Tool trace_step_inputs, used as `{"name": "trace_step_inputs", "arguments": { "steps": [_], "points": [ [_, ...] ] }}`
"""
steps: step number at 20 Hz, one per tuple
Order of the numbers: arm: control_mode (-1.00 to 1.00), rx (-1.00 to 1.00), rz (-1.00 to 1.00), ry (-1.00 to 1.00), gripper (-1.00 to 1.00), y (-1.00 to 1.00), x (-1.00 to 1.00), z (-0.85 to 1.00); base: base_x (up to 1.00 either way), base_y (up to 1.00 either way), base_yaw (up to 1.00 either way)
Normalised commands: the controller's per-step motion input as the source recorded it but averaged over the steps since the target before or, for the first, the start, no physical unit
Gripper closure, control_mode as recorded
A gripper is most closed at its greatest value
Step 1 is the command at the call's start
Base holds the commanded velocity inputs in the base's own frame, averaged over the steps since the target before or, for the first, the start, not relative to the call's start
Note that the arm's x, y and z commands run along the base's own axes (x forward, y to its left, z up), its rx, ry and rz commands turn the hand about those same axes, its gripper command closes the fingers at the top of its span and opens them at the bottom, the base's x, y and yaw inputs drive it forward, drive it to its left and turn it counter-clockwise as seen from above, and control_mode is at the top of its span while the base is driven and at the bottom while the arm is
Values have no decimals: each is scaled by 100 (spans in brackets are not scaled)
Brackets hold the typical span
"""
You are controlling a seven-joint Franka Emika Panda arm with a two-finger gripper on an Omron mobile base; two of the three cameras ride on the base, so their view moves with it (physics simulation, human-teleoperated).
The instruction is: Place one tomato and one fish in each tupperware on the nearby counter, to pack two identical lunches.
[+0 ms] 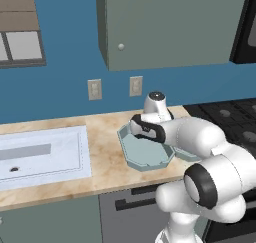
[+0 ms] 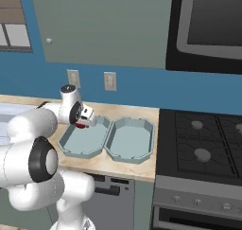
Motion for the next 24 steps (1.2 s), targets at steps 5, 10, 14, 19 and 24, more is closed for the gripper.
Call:
{"name": "trace_step_inputs", "arguments": {
  "steps": [5,10,14,19,24],
  "points": [
    [-100,0,0,1,100,0,17,-31,0,0,0],
    [-100,0,0,0,100,0,17,-41,0,0,0],
    [-100,0,0,0,100,0,25,-22,0,0,0],
    [-100,0,0,0,100,0,32,-16,0,0,0],
    [-100,0,0,0,100,0,20,-28,0,0,0]
  ]
}}
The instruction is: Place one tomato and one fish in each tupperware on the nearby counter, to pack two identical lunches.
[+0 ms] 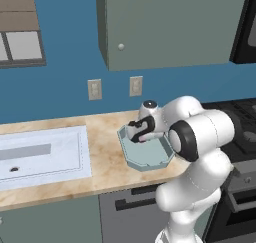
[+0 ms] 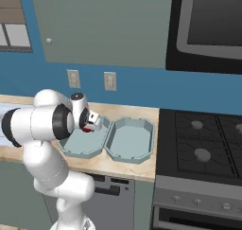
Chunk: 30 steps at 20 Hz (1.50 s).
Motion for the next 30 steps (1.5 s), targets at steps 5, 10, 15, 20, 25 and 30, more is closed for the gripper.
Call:
{"name": "trace_step_inputs", "arguments": {
  "steps": [5,10,15,20,25,30],
  "points": [
    [-100,0,0,0,100,0,15,-32,0,0,0],
    [-100,0,0,0,100,0,21,-27,0,0,0],
    [-100,0,0,1,-100,0,-11,-19,0,0,0],
    [-100,0,0,-16,-100,-3,-92,43,0,0,0],
    [-100,0,0,-27,-100,-8,-58,97,0,0,0],
    [-100,0,0,-23,-100,-29,-58,100,0,0,0]
  ]
}}
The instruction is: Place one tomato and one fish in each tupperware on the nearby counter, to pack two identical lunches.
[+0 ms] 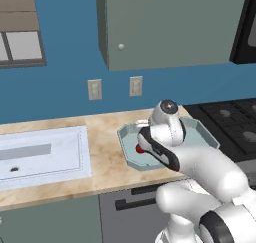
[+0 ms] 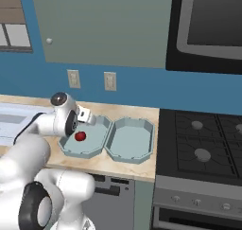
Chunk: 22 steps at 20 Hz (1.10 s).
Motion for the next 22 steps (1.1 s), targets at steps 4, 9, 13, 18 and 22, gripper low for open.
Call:
{"name": "trace_step_inputs", "arguments": {
  "steps": [4,9,13,18,22],
  "points": [
    [-100,0,0,-17,-100,-41,-96,100,0,0,0],
    [-100,0,0,-13,-100,-40,-100,100,0,0,0],
    [-100,0,0,-2,-100,-29,-100,100,0,0,0],
    [-100,0,0,0,-100,-10,-100,100,0,0,0],
    [-100,0,0,7,-100,0,-99,70,0,0,0]
  ]
}}
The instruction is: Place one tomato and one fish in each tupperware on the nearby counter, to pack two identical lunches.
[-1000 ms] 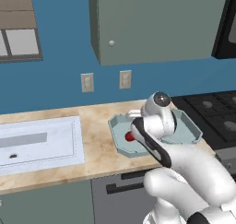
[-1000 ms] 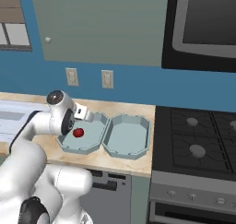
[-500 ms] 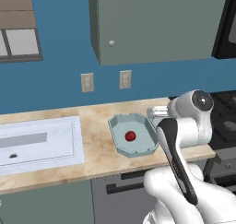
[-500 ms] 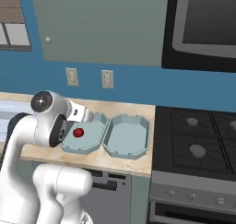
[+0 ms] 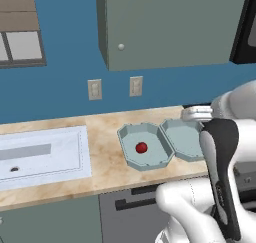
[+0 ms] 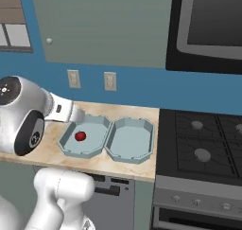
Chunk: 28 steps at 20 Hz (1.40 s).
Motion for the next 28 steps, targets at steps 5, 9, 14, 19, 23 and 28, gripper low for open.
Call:
{"name": "trace_step_inputs", "arguments": {
  "steps": [5,9,14,19,23,28],
  "points": [
    [-100,-7,0,14,-100,4,-80,-10,0,0,0],
    [100,-8,0,13,-100,1,-64,-28,-25,0,0],
    [100,0,0,0,-100,0,0,0,-100,-6,0],
    [100,0,0,0,-100,0,0,0,-95,-65,-6],
    [100,0,0,0,-100,0,0,0,-84,-100,-11],
    [100,0,0,0,-100,0,0,0,-88,-100,-16]
  ]
}}
